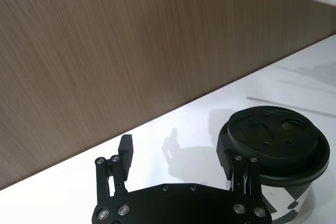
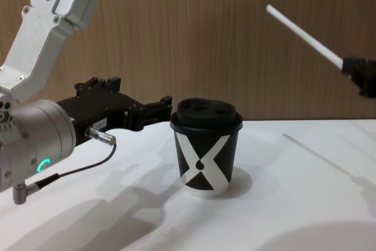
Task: Pick up the straw with one hand, pass it to the other hand, and insert it into the cup.
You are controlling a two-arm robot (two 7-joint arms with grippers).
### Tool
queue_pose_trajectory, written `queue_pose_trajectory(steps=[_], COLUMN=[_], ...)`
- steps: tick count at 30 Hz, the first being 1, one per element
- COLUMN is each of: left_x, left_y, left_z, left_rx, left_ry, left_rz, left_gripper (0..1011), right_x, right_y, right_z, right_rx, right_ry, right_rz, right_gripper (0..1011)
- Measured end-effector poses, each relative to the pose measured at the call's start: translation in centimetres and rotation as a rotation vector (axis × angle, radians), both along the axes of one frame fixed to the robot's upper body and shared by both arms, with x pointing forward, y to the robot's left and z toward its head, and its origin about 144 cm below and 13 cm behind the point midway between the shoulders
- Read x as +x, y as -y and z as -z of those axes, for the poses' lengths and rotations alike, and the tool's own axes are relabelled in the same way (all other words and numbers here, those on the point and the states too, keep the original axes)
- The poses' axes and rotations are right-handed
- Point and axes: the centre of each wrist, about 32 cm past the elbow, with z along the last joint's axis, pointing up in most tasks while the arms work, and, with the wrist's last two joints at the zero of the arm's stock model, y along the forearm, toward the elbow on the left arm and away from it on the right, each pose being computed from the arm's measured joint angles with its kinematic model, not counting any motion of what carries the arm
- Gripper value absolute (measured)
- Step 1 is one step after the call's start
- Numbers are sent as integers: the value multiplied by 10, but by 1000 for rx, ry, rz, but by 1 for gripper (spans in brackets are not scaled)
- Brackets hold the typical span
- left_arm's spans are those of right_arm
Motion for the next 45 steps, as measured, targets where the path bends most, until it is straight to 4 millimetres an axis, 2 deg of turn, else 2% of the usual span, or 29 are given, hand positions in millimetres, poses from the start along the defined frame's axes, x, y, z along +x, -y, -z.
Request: queue_pose_trajectory(steps=[21,36,45], left_x=[0,0,0], left_y=[0,0,0], left_z=[0,0,0], left_rx=[0,0,0], left_ry=[0,0,0], left_rz=[0,0,0], left_gripper=[1003,1002,1003], right_x=[42,74,95], right_y=[3,-13,-30], right_z=[-28,-38,-40], right_rx=[98,202,286], right_ry=[170,191,172], right_rz=[-305,-526,-667], right_gripper=[4,4,5])
